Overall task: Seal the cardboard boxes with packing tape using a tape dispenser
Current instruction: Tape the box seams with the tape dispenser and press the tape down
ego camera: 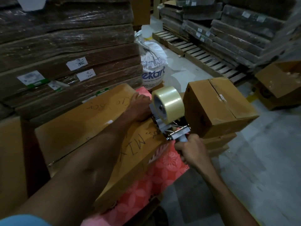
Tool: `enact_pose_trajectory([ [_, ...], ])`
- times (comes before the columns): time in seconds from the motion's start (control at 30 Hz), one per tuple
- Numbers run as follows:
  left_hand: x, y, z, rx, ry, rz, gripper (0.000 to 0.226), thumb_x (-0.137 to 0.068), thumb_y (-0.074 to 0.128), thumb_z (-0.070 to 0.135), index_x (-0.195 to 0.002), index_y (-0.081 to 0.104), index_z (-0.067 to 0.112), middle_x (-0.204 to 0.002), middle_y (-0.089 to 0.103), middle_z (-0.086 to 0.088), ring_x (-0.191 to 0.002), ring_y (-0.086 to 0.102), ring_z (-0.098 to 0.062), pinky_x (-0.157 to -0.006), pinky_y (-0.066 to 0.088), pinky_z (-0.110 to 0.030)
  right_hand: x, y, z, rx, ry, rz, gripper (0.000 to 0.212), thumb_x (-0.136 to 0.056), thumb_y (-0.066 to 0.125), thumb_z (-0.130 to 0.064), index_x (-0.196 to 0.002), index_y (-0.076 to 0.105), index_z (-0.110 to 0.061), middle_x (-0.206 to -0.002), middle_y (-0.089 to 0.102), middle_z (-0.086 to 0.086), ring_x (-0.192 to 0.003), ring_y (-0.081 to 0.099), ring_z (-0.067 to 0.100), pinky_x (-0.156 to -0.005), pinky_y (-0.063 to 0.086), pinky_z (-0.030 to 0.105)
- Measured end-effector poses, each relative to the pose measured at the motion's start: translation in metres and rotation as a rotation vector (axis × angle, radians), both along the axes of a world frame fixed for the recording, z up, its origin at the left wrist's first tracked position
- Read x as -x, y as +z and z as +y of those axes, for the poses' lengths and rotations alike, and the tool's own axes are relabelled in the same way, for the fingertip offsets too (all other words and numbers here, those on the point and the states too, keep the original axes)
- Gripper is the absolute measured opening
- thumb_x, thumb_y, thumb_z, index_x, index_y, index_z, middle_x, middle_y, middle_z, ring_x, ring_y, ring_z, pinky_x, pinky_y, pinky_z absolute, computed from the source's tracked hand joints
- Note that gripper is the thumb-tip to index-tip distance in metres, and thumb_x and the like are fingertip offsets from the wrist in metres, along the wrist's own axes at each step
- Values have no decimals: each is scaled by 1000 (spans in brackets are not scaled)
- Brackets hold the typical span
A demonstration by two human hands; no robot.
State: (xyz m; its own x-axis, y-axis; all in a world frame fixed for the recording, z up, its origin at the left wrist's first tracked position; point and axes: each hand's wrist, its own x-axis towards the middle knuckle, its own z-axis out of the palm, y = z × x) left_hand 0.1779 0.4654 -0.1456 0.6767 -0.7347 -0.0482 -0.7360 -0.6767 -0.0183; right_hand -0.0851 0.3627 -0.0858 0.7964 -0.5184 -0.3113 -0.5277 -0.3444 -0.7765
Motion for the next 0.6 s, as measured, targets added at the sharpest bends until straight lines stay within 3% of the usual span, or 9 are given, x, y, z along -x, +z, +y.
enact_pose_trajectory([
  [0.07,-3,3,3,19,24,44,60,-83,36,50,-134,56,24,-140,53,-5,-135,40,-27,-120,15,-52,-7,5,-5,14,19,2,20,-73,72,-11,-58,61,-3,-55,62,16,-48,55,31,-50,50,45],
  [0.17,4,10,1,38,14,39,60,-83,38,50,-132,59,25,-140,54,-5,-136,39,-26,-120,14,-52,-5,6,-19,17,25,23,21,-71,72,-11,-61,59,2,-64,67,22,-56,62,44,-51,52,50],
  [0.23,8,13,1,22,-5,21,61,-85,32,55,-130,60,27,-137,56,-5,-135,41,-26,-119,15,-53,8,6,-26,13,52,70,22,-77,72,-13,-63,61,-1,-70,67,22,-58,63,40,-54,53,48],
  [0.33,10,14,2,18,-4,47,74,-86,14,68,-120,65,27,-122,61,-3,-125,47,-25,-118,14,-54,37,3,-37,40,32,101,21,-69,71,-22,-60,63,-5,-63,65,16,-55,61,33,-50,50,43],
  [0.43,13,15,4,86,4,76,84,-84,4,76,-115,68,33,-117,62,0,-123,48,-22,-118,12,-56,61,-3,-41,-75,-15,99,12,-78,67,-1,-67,62,1,-53,61,14,-45,55,25,-48,43,33],
  [0.53,16,16,6,118,-83,73,76,-90,7,71,-119,68,36,-118,63,4,-125,48,-19,-118,10,-56,64,-13,-37,-88,-17,71,16,-78,64,4,-63,60,-1,-53,59,15,-45,53,25,-48,43,35],
  [0.6,29,20,5,259,-188,98,55,-99,25,58,-114,70,29,-118,65,4,-120,51,-16,-117,17,-51,62,-19,-36,-83,-10,54,21,-78,64,3,-61,58,-6,-49,57,9,-43,52,23,-45,41,31],
])
